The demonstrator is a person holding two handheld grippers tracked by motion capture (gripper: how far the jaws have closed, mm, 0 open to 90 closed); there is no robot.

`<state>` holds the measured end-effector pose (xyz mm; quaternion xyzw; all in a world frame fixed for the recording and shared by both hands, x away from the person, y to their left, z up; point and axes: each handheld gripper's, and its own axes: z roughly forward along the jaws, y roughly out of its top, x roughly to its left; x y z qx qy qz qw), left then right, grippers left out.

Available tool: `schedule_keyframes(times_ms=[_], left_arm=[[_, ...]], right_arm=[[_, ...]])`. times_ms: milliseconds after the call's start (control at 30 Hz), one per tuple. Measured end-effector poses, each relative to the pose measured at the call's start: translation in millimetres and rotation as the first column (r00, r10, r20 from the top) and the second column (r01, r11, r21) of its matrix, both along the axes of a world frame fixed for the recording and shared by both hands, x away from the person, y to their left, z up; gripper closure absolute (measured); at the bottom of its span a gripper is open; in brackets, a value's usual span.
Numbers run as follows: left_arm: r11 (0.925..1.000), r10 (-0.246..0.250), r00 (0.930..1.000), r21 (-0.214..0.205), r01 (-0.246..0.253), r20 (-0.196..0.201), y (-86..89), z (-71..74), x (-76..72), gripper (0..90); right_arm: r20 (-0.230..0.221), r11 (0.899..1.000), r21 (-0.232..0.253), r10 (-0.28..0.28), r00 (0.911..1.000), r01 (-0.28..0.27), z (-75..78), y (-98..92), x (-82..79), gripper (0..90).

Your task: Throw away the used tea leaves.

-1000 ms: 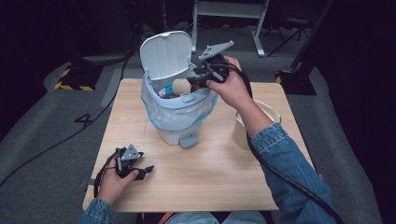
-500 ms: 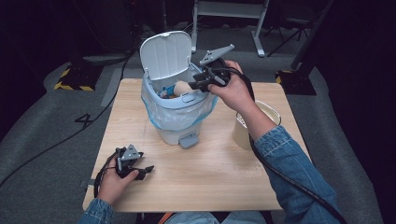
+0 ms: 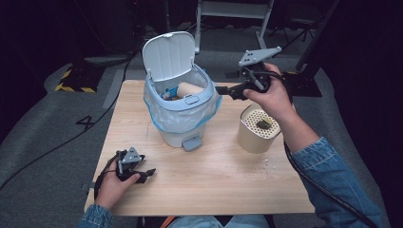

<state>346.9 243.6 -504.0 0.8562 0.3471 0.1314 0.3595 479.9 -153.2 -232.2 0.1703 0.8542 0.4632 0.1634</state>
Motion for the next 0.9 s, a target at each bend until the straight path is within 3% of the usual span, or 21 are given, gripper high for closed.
schedule_keyframes(times_ms=[100, 267, 667, 900], left_arm=[[0.9999, 0.013, 0.9999, -0.001, -0.013, -0.002, 2.1, 0.0, -1.2, 28.2], [0.9998, 0.021, 0.9998, -0.002, -0.021, -0.003, 3.0, -0.2, -1.3, 26.8], [0.9992, 0.041, 0.9992, 0.001, -0.041, -0.003, 3.9, 0.0, 1.5, 25.7], [0.9994, 0.032, 0.9994, 0.009, -0.032, -0.009, 4.1, 0.8, 2.9, 25.4]], right_arm=[[0.002, 1.000, -0.004, 0.003, 1.0000, -0.003, 0.0, -18.2, -5.0, 26.8], [-0.010, 0.999, 0.036, -0.024, 0.9997, 0.025, -2.2, -50.2, -12.9, 25.1], [-0.034, 0.994, 0.076, -0.077, 0.9964, 0.080, -27.0, -109.6, -39.7, 25.3], [-0.048, 0.995, 0.054, -0.079, 0.9957, 0.082, -38.9, -136.9, -53.2, 25.7]])
